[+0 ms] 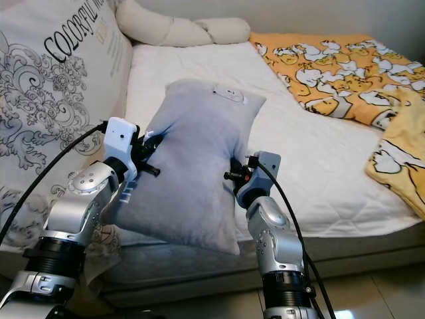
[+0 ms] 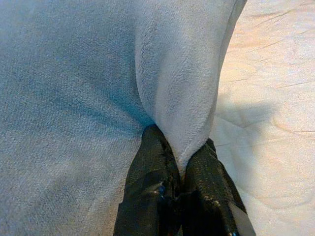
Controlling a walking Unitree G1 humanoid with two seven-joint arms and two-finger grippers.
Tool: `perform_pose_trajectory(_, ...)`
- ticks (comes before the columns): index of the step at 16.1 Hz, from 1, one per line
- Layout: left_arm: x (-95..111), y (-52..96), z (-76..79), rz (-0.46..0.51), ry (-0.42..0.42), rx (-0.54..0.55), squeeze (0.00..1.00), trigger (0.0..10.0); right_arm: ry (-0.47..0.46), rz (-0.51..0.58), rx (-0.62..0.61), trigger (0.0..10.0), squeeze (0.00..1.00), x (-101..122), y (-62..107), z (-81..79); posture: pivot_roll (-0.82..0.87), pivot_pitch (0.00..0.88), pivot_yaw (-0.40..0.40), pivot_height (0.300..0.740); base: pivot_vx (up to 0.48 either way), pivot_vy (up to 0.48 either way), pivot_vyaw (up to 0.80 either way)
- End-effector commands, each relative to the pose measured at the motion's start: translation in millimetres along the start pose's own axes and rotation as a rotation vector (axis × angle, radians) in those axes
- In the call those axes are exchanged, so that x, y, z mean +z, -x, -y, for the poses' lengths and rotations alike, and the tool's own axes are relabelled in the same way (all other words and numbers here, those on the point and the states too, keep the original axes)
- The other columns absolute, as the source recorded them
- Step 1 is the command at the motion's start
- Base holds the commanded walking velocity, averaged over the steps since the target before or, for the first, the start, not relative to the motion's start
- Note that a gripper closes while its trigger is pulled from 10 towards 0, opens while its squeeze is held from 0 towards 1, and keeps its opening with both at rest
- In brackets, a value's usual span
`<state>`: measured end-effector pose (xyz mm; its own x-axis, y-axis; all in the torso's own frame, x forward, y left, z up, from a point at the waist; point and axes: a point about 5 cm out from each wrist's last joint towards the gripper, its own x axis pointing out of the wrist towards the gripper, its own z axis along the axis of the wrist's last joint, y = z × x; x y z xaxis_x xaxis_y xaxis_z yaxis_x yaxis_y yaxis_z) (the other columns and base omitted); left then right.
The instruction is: Clean up the room
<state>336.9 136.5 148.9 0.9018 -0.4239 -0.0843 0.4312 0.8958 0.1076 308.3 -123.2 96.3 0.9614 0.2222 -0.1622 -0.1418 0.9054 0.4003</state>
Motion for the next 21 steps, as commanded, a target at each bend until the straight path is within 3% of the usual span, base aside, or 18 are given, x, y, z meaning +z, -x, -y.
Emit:
perform_pose_trajectory(1, 13.5, -2.6, -3.2, 0.050, -0.005, 0.003, 0.00, 10.0, -0.004, 0.034, -0.009, 10.0, 0.00, 9.8, -1.6, 5.3, 0.03, 0.000, -0.006, 0.740, 0.000, 0.000, 0.00)
perform_pose_trajectory(3, 14.1, -3.3, -3.9, 0.053, -0.002, 0.005, 0.00, 10.0, -0.008, 0.039, -0.005, 10.0, 0.00, 11.8, -2.2, 6.0, 0.03, 0.000, -0.005, 0.740, 0.000, 0.000, 0.00)
perform_pose_trajectory(6, 14.4, -5.5, -5.5, 0.052, -0.001, 0.021, 0.00, 10.0, 0.074, 0.008, 0.000, 10.0, 0.00, 11.8, -4.6, 6.6, 0.02, 0.000, -0.004, 0.740, 0.267, 0.000, 0.42)
perform_pose_trajectory(8, 13.6, -5.7, -7.2, 0.047, -0.003, 0.036, 0.00, 10.0, 0.075, 0.010, 0.005, 10.0, 0.00, 11.6, -6.0, 5.2, 0.02, 0.000, -0.008, 0.740, 0.289, 0.000, 0.80)
perform_pose_trajectory(21, 12.0, -7.4, -10.0, 0.040, -0.019, 0.061, 0.00, 10.0, 0.079, -0.008, 0.017, 10.0, 0.00, 8.8, -9.8, 5.2, 0.03, 0.000, -0.015, 0.740, 0.292, 0.000, 0.00)
